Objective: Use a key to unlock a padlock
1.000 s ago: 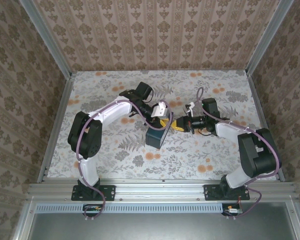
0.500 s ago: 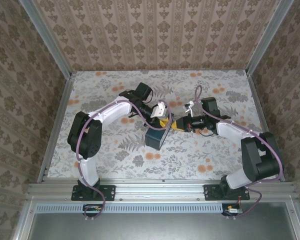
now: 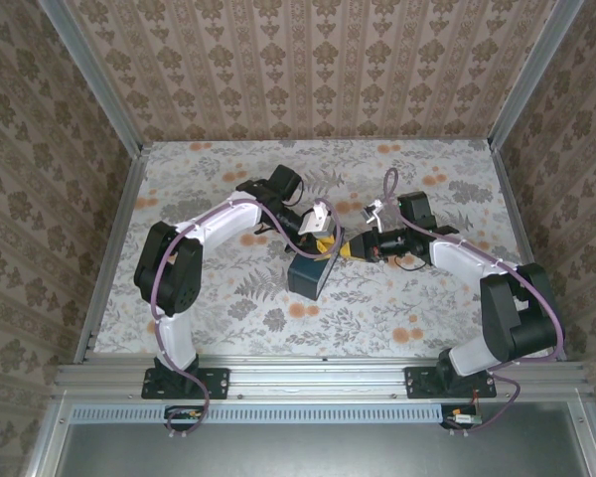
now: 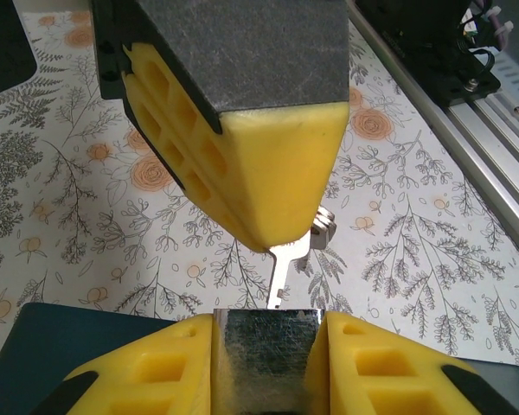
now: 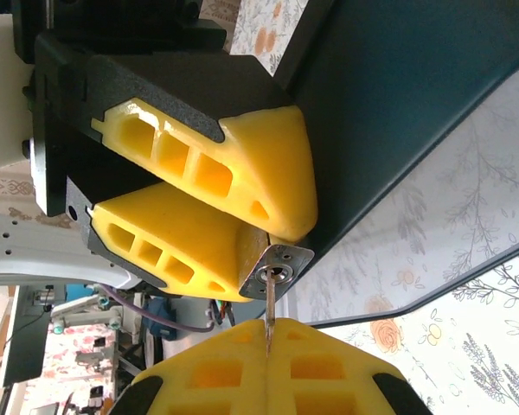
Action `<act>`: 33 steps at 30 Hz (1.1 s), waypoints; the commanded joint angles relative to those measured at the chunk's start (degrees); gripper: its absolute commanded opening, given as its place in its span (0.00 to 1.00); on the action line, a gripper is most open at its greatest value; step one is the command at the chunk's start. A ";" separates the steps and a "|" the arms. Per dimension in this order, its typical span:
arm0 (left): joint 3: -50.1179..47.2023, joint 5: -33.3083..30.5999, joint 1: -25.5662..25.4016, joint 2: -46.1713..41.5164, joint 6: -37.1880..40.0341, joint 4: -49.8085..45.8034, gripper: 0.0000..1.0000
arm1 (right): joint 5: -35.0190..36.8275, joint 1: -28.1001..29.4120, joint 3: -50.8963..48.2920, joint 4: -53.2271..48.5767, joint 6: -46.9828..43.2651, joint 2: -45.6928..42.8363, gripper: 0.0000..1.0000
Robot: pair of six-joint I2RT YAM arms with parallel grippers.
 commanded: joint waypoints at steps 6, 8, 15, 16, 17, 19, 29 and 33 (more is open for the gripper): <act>1.35 1.91 -1.71 0.33 1.00 -1.52 0.19 | -1.74 3.17 3.42 0.09 -4.69 0.52 0.00; 1.15 1.80 -1.82 0.15 0.53 -1.11 0.19 | -1.44 3.29 3.13 3.01 -2.68 0.89 0.00; 0.42 2.16 -1.52 -0.03 -0.51 0.49 0.20 | -3.10 3.27 1.40 13.46 5.92 -0.23 0.00; 0.36 2.66 -1.36 -0.07 -0.73 0.68 0.20 | -3.28 3.27 1.41 13.09 5.67 -0.70 0.00; 0.41 3.15 -1.17 -0.01 -0.80 0.70 0.20 | -3.37 3.28 1.40 12.60 5.06 -1.27 0.00; 0.31 3.40 -1.04 0.06 -1.25 1.19 0.20 | -3.49 3.40 1.47 9.94 2.23 -2.68 0.00; 0.21 3.25 -1.82 -0.46 -0.65 0.78 0.19 | -2.25 3.87 0.64 18.73 9.20 1.64 0.00; -0.29 3.63 -1.91 -0.99 -0.48 1.12 0.19 | -2.03 3.80 1.30 20.37 11.27 2.62 0.00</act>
